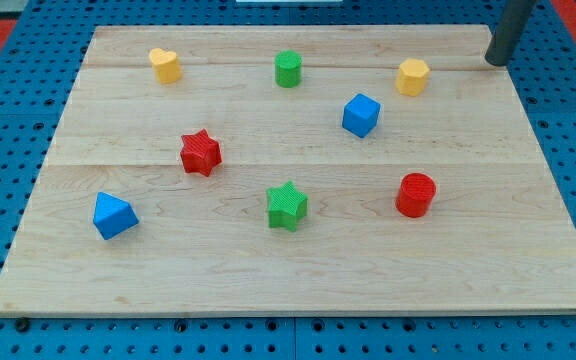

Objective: Point your arm at yellow heart

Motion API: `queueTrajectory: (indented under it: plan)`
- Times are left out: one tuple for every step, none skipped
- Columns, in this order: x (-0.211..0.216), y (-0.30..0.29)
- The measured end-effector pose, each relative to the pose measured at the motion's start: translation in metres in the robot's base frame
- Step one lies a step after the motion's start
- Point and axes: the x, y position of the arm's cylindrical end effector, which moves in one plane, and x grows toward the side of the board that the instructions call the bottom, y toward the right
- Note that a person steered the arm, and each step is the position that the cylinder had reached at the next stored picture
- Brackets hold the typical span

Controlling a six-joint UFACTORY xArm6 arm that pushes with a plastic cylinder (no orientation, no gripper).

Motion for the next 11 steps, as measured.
queueTrajectory:
  plan:
    - [0.013, -0.093]
    - [0.012, -0.155]
    - [-0.035, -0.138]
    - [-0.080, -0.165]
    - [-0.083, -0.184]
    - [-0.080, -0.214]
    - [-0.080, -0.282]
    - [-0.080, -0.298]
    - [-0.080, -0.309]
    - [-0.083, -0.339]
    - [-0.074, -0.415]
